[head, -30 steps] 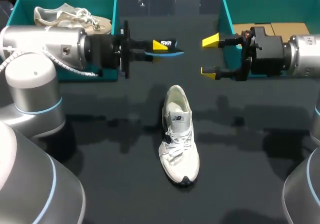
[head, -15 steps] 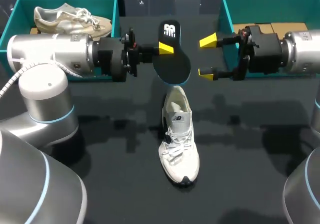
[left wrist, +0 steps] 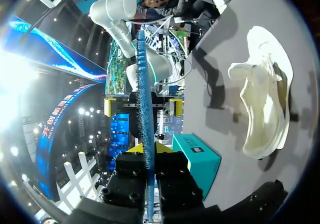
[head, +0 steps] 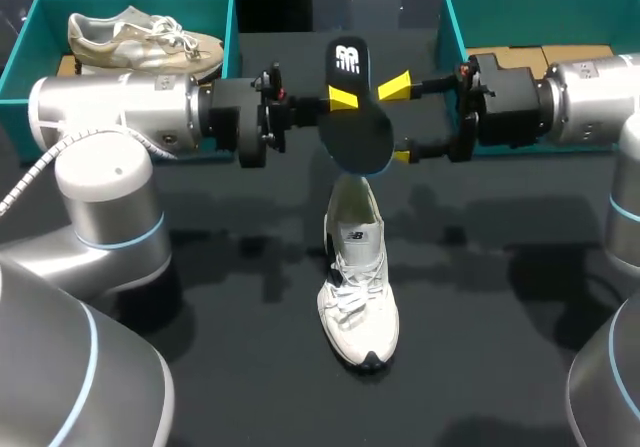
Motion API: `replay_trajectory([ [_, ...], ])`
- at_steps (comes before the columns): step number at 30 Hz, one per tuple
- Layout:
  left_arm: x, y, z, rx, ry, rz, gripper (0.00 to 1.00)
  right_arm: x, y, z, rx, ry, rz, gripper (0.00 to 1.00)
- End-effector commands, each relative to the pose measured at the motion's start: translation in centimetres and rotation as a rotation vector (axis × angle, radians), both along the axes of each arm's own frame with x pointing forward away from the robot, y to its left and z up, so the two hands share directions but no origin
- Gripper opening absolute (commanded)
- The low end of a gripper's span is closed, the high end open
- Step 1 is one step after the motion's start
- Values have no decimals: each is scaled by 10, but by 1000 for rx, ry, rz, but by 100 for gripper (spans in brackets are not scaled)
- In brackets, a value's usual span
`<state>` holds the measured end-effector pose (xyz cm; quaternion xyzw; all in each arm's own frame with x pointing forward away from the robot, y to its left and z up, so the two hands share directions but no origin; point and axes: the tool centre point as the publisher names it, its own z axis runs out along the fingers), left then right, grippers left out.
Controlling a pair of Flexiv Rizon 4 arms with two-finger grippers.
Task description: Take the shoe out of the shoebox, open the shoe tongue, remove and reinsert the insole, then place the shoe into the shoebox
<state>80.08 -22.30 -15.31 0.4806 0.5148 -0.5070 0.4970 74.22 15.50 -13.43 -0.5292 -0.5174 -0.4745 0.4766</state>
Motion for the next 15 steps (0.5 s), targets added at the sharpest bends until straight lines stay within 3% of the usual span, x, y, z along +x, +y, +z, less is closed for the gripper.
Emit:
replay_trajectory([
  [1,4,-9,-1,7,-10,5,0,0,10,-3,-1,-2,-10,85],
  [4,5,-10,-1,9,-17,7,0,2,12,-4,-2,0,-16,82],
  [8,6,-12,-2,11,-23,9,0,5,15,-6,-1,-7,-25,65],
  [15,4,-15,-3,13,-27,9,0,12,19,-10,7,-14,-24,46],
])
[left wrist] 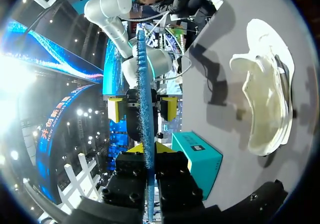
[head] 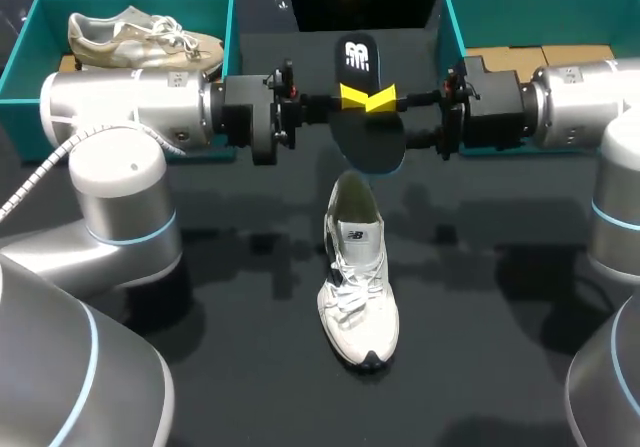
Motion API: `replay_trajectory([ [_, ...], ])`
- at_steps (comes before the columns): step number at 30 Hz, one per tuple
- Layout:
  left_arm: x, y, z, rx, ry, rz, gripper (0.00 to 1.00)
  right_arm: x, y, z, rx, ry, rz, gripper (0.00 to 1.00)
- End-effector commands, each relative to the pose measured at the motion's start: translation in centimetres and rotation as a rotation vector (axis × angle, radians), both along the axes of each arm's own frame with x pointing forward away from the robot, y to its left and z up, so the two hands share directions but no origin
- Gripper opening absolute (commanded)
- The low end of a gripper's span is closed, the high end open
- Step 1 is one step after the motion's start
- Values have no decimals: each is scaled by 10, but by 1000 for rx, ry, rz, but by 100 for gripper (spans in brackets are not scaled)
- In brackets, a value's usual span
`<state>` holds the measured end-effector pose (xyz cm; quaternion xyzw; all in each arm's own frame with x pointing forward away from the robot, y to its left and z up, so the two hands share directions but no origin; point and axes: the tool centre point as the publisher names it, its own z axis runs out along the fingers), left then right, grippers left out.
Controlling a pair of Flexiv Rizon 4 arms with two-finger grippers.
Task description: Take the shoe out of the shoebox, open the shoe tongue, remove and reinsert the insole, then place the shoe into the shoebox
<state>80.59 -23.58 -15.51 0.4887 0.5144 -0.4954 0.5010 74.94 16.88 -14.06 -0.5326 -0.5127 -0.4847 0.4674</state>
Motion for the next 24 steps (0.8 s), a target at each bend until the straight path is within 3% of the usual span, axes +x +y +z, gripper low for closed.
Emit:
replay_trajectory([
  [1,-1,-2,-1,-3,-8,3,0,5,5,-4,6,-1,4,44],
  [12,-2,-2,-1,-8,-17,9,0,6,6,-6,14,7,2,29],
  [16,-3,-2,-1,-6,-24,8,0,7,6,-6,14,12,3,17],
  [17,-3,-2,-1,-6,-25,7,0,7,6,-6,14,12,2,12],
  [18,-4,-2,-1,-5,-26,7,0,7,6,-6,15,12,2,0],
  [24,-9,0,-2,-3,-30,3,0,6,5,-9,28,-7,-4,0],
])
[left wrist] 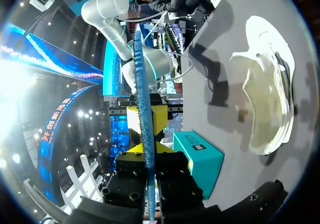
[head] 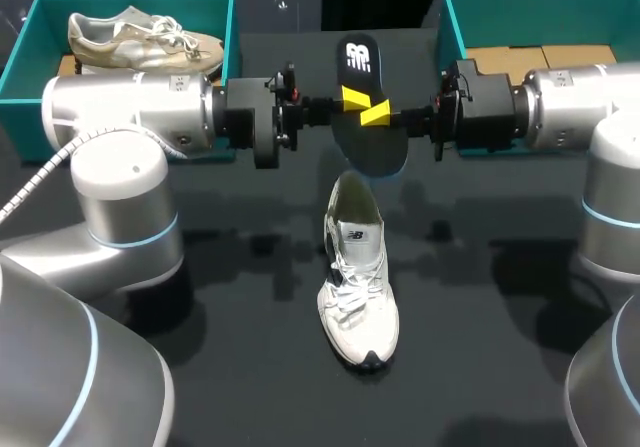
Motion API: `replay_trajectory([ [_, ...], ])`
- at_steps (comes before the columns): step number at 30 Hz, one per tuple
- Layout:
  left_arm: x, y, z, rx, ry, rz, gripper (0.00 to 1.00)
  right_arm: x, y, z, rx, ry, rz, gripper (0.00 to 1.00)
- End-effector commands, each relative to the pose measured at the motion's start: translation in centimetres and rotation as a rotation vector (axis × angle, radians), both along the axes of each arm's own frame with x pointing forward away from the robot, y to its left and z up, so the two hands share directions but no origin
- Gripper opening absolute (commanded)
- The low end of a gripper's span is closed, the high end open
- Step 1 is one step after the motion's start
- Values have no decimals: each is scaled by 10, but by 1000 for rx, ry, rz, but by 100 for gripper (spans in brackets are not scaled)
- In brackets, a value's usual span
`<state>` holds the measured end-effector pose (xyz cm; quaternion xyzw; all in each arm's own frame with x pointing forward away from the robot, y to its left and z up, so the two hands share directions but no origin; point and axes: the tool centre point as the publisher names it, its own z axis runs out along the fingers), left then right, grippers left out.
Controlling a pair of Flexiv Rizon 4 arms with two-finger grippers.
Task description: Take the shoe out of the shoebox, open the shoe tongue, remove and reinsert the insole, then place the shoe into the shoebox
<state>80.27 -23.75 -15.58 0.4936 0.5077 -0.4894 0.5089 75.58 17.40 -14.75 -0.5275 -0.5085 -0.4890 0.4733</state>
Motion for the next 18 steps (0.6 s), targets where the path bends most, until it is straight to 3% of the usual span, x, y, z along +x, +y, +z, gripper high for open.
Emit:
replay_trajectory([
  [1,-8,4,0,0,-1,-1,45,0,-1,-2,14,-16,-7,0],
  [2,-9,6,2,-2,4,-2,100,0,-2,-3,16,-22,-7,0],
  [13,-16,65,3,132,185,40,100,7,-27,-1,-7,-109,2,0],
  [15,-14,84,2,244,468,-3,100,11,-32,0,-5,-138,12,0],
  [18,-14,92,1,285,501,-14,100,14,-36,0,33,-192,21,0],
])
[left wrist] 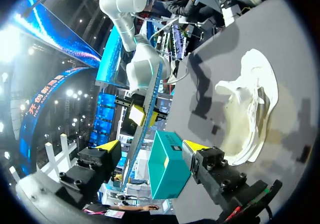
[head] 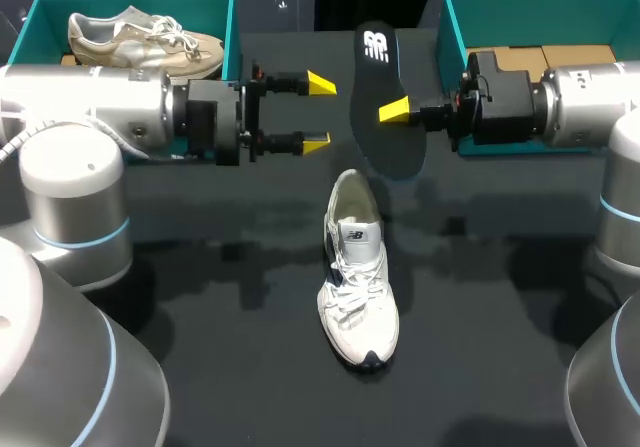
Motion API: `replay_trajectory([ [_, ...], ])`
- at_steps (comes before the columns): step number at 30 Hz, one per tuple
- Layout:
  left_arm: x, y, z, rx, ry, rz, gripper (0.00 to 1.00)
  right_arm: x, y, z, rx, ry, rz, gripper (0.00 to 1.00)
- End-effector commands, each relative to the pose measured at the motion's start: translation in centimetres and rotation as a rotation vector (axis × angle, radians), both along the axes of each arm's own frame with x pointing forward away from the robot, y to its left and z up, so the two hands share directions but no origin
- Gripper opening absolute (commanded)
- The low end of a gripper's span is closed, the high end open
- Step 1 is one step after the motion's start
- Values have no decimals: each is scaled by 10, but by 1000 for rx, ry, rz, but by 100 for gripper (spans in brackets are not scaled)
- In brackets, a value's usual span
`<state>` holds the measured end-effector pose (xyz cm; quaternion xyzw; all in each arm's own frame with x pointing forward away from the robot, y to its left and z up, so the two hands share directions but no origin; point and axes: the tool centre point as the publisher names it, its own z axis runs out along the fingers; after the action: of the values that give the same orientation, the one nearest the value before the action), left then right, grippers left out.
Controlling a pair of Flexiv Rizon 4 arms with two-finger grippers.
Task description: Take the shoe out of the shoebox, open the shoe tongue, remove and reinsert the insole, then place the shoe into the shoebox
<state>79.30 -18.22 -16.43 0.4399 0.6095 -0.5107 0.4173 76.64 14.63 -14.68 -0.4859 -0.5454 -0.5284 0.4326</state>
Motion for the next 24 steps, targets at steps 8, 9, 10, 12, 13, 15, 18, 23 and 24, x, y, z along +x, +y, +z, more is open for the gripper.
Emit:
replay_trajectory([
  [8,-4,37,10,157,237,-66,100,4,-8,0,31,-33,19,0],
  [9,-4,37,10,157,237,-66,100,4,-8,0,31,-33,19,0],
  [10,-4,37,10,157,237,-66,100,4,-8,0,31,-33,19,0],
  [12,-4,37,10,157,237,-66,100,4,-8,0,31,-33,19,0],
  [13,-4,37,10,157,237,-66,100,4,-8,0,31,-33,19,0],
  [15,-9,33,6,226,260,-26,100,6,-11,1,20,-43,2,0],
  [18,-7,39,0,331,337,69,100,10,-15,4,-25,-94,-42,0],
  [23,-2,60,-10,558,527,255,100,17,-12,3,-78,-160,-55,0],
  [24,-2,64,-12,592,551,298,100,19,-11,2,-85,-165,-46,0],
])
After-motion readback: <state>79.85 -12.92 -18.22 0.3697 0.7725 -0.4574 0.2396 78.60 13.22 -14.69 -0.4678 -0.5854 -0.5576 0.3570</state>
